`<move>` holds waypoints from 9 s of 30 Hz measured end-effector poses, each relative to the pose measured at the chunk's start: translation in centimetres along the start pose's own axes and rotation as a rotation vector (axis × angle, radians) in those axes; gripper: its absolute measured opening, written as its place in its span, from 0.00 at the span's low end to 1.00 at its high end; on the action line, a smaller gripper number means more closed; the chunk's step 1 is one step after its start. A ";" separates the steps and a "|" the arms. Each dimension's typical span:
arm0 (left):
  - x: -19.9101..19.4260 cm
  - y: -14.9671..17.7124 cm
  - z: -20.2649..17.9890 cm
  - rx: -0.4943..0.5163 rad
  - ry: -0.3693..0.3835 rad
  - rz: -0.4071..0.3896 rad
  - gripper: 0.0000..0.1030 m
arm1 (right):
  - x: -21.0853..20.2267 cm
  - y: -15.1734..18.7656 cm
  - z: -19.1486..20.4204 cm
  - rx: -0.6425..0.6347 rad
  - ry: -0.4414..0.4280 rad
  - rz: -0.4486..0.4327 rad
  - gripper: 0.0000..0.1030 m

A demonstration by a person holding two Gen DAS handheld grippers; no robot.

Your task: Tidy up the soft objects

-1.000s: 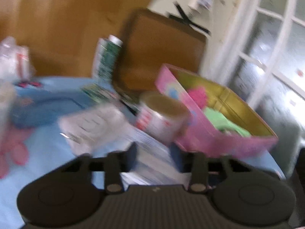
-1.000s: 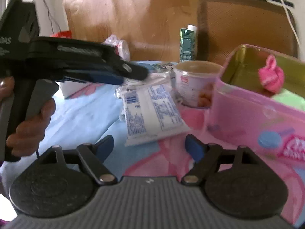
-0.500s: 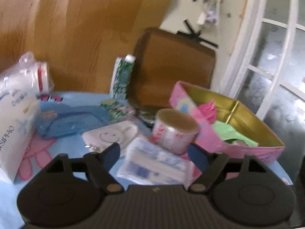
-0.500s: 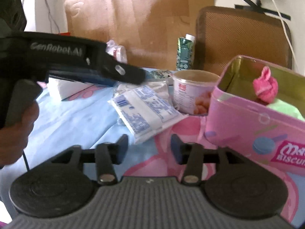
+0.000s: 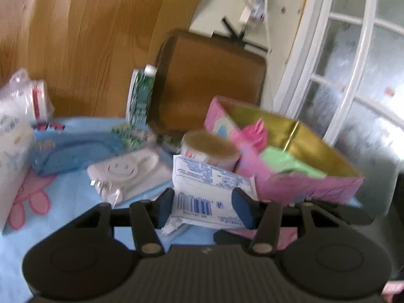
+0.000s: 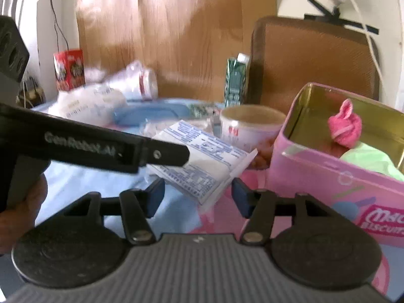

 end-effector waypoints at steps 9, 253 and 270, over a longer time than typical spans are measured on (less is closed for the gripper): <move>3.1 -4.0 -6.2 0.095 0.123 -0.033 0.51 | -5.0 -2.0 -3.5 0.004 0.145 -0.186 0.58; -5.3 3.6 13.8 -0.339 -0.072 -0.095 0.89 | -2.0 0.6 5.4 -0.043 -0.296 -0.052 0.93; -4.2 4.0 10.2 -0.307 0.088 -0.007 0.89 | -4.4 2.4 3.9 0.115 -0.253 0.073 0.93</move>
Point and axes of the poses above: each gripper's, at about its wrist camera, not at the fingertips, and x roughly the way its jaws point, z to its left, y to its underside, the point moved 4 cm from there along x, roughly the way its jaws point, and after that the axes turned 3 degrees about y, right-handed, at the moved point
